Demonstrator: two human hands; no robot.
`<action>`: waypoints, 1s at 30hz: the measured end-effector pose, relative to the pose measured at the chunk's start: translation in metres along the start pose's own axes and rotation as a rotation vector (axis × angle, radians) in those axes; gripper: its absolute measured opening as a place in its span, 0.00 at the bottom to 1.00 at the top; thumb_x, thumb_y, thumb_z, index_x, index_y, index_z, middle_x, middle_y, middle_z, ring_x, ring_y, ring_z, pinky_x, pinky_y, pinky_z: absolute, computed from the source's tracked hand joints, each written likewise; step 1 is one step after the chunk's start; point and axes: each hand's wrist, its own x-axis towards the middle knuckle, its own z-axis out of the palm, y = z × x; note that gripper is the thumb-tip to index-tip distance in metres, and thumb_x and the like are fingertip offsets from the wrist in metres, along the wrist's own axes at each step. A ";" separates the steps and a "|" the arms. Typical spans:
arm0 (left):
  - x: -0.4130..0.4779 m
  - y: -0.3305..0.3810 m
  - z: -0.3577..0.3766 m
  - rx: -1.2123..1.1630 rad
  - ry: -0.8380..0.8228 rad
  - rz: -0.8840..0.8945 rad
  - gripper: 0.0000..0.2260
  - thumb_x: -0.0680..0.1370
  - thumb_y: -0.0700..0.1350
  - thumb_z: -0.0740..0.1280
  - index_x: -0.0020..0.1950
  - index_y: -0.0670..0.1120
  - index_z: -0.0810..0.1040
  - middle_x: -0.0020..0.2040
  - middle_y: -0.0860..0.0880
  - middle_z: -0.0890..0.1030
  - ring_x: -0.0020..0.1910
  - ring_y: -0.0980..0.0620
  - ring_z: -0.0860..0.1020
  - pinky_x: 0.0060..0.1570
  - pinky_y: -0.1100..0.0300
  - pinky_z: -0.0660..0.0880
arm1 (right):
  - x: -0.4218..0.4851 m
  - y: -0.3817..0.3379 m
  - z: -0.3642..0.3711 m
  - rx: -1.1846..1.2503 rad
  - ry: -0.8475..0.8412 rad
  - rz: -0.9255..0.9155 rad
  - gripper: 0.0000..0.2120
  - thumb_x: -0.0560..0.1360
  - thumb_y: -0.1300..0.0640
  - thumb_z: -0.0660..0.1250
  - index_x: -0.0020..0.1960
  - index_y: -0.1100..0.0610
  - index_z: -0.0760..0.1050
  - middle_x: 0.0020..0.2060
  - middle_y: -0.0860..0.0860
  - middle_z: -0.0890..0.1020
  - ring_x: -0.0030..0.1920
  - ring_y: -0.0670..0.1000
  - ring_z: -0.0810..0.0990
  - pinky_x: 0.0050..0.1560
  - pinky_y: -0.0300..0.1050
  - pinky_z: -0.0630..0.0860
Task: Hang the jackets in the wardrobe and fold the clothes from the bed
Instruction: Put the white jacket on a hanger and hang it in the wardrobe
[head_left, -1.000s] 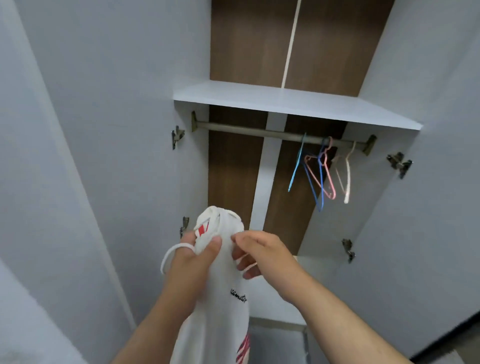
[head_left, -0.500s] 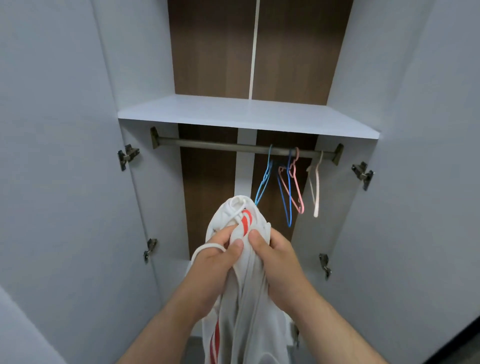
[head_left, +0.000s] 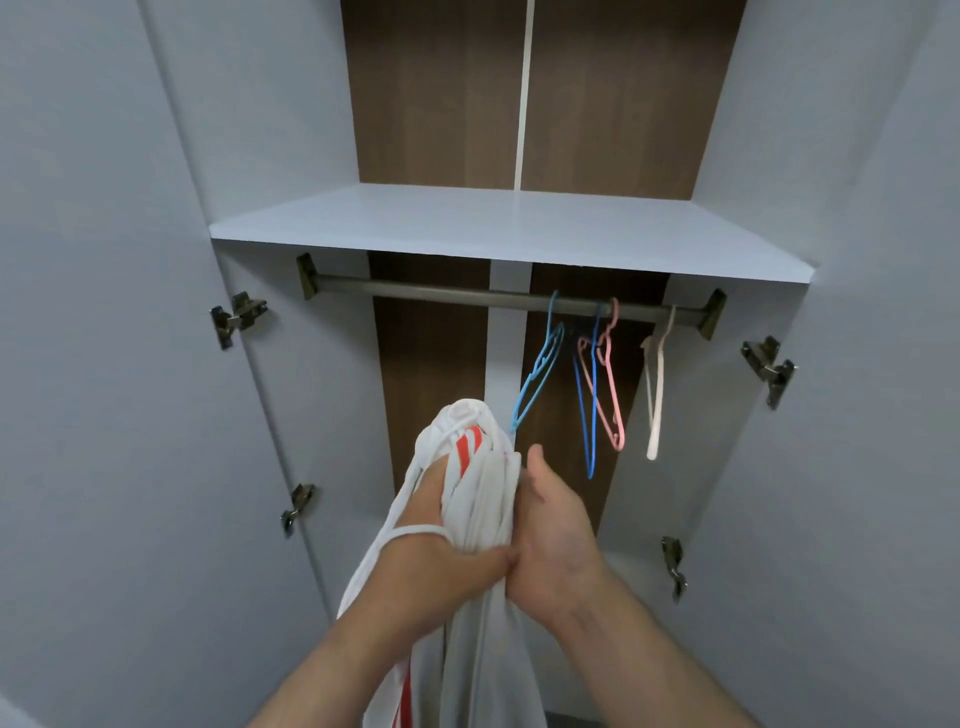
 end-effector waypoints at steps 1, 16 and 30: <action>0.010 -0.006 0.001 -0.033 0.021 -0.012 0.34 0.68 0.45 0.79 0.58 0.72 0.62 0.55 0.70 0.71 0.54 0.63 0.75 0.46 0.73 0.75 | 0.010 -0.003 -0.003 0.018 -0.006 0.021 0.29 0.82 0.38 0.49 0.67 0.57 0.76 0.58 0.58 0.84 0.57 0.59 0.84 0.55 0.54 0.80; 0.211 -0.078 -0.019 -0.193 0.031 -0.200 0.35 0.73 0.39 0.75 0.76 0.50 0.63 0.59 0.54 0.70 0.61 0.51 0.70 0.64 0.48 0.71 | 0.247 -0.100 -0.044 -0.707 0.818 -0.242 0.23 0.77 0.39 0.65 0.56 0.59 0.79 0.44 0.53 0.82 0.45 0.55 0.81 0.48 0.47 0.78; 0.309 -0.099 -0.024 -0.157 -0.053 -0.120 0.36 0.72 0.37 0.75 0.76 0.50 0.64 0.66 0.49 0.73 0.67 0.45 0.71 0.64 0.51 0.69 | 0.348 -0.145 -0.065 -0.903 0.975 -0.184 0.17 0.78 0.55 0.66 0.62 0.65 0.76 0.50 0.59 0.80 0.57 0.62 0.80 0.55 0.49 0.78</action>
